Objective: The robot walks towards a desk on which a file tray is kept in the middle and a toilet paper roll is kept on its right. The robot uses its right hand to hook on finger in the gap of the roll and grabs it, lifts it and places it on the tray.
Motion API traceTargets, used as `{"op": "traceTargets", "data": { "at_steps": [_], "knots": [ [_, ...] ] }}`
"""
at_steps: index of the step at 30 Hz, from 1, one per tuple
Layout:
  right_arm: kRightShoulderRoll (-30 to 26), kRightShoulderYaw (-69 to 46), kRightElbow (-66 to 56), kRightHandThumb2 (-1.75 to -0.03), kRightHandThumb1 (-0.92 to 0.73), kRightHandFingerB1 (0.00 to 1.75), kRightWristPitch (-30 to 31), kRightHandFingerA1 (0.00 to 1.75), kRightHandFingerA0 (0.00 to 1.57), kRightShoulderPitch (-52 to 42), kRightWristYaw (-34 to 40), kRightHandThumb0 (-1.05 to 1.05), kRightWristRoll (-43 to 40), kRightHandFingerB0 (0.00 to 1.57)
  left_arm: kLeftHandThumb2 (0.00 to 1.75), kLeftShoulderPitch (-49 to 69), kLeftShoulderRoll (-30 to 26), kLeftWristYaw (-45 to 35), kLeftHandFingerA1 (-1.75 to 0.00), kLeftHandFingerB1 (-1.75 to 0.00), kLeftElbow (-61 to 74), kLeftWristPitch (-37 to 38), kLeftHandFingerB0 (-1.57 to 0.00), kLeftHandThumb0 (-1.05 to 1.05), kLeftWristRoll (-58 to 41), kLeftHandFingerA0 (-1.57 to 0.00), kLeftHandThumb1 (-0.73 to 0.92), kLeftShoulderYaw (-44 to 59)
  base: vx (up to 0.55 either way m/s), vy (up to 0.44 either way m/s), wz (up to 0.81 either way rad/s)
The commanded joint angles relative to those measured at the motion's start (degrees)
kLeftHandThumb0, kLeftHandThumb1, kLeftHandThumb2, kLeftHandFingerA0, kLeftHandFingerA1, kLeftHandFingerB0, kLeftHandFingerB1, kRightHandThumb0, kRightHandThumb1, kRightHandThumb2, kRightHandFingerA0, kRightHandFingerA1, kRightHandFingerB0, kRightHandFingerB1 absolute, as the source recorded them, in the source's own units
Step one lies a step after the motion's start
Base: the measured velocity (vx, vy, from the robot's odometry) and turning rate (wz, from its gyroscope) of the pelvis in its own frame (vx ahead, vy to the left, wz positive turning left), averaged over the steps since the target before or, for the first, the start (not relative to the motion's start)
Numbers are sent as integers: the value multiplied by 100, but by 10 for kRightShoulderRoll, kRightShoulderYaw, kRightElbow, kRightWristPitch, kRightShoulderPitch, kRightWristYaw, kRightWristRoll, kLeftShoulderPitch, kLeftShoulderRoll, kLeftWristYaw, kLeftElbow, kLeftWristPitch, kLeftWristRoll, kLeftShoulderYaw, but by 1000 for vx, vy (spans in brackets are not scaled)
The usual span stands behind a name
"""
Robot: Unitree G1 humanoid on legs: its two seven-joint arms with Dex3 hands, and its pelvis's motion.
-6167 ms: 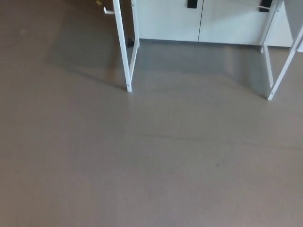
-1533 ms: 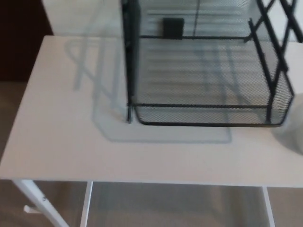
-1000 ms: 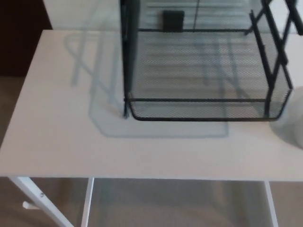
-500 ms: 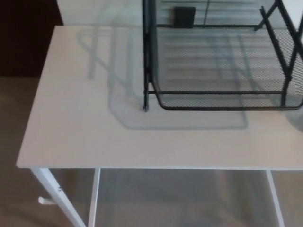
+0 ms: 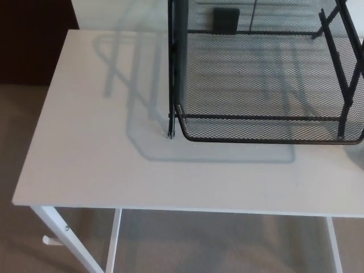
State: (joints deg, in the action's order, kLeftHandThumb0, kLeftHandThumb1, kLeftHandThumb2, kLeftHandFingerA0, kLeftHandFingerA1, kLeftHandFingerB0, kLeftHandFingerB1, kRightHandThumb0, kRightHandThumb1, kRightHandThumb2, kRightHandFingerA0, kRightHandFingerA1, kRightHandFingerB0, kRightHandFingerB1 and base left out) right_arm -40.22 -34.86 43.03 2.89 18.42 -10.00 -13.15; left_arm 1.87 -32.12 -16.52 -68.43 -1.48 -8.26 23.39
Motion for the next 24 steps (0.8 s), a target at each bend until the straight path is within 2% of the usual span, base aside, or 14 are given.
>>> {"op": "traceTargets", "data": {
  "at_steps": [1,3,4,6,7,8,9,10,11,12,17,19,21,24],
  "knots": [
    [-18,-4,-21,-59,-53,35,20,60,9,-15,19,-43,-2,3,71,0,-4,14,-52,-36,-2,32,-13,-80,-9,-21,92,8,0,0,0],
    [-18,-4,-19,-59,-53,35,15,61,11,-15,21,-43,-2,3,72,0,-4,15,-51,-35,-2,32,-13,-80,-9,-22,92,9,0,0,0],
    [-21,-7,-3,-69,-47,34,5,61,14,-10,17,-49,-5,1,72,-1,-2,17,-51,-35,-5,43,-13,-81,-3,-23,91,4,0,0,0],
    [-21,-6,-2,-69,-47,34,4,61,14,-9,18,-49,-5,1,72,-1,-2,17,-51,-35,-6,44,-13,-81,-3,-23,91,4,8,-83,-2],
    [-20,-7,-13,-76,-40,39,9,61,15,-6,15,-52,-9,3,71,0,1,17,-50,-34,-5,51,-14,-79,-2,-23,92,3,5,-87,0],
    [-16,10,-19,-96,-43,54,2,59,12,6,8,-37,-1,1,70,5,-1,18,-49,-34,-3,46,-15,-79,-8,-25,92,9,5,-90,0],
    [-14,16,-19,-69,-42,47,-7,63,20,9,8,-51,2,5,70,4,-1,21,-49,-34,-4,47,-15,-79,-7,-26,92,8,0,0,0],
    [-12,22,-17,-94,-40,52,-15,57,11,14,-8,-36,-2,0,70,4,-1,23,-49,-34,-4,46,-16,-79,-6,-27,92,8,0,0,0],
    [-12,23,-16,-94,-40,52,-16,57,11,15,-10,-36,-3,0,70,4,-1,23,-49,-34,-4,46,-16,-79,-6,-27,92,8,0,0,0],
    [-10,44,-46,-72,-40,45,-8,62,26,13,-7,-52,11,7,71,5,-2,20,-47,-34,-1,47,-14,-78,-6,-25,92,7,0,0,0],
    [-17,116,-104,-74,-38,43,15,59,31,1,-46,-59,35,12,71,11,-6,11,-46,-33,4,42,-12,-78,-14,-22,91,14,0,0,0],
    [-25,168,-132,-75,-40,41,15,56,26,-12,-86,-63,56,11,70,15,-8,13,-47,-33,6,42,-14,-78,-13,-24,92,16,0,0,0],
    [-30,187,-143,-75,-41,39,22,53,26,-20,-90,-65,63,11,71,16,-9,13,-47,-34,8,38,-14,-78,-11,-23,92,16,0,0,0],
    [-35,231,-176,-72,-42,37,30,49,22,-43,-101,-55,84,8,71,17,-6,15,-48,-34,5,39,-15,-79,-8,-25,91,12,0,0,0]
  ]
}}
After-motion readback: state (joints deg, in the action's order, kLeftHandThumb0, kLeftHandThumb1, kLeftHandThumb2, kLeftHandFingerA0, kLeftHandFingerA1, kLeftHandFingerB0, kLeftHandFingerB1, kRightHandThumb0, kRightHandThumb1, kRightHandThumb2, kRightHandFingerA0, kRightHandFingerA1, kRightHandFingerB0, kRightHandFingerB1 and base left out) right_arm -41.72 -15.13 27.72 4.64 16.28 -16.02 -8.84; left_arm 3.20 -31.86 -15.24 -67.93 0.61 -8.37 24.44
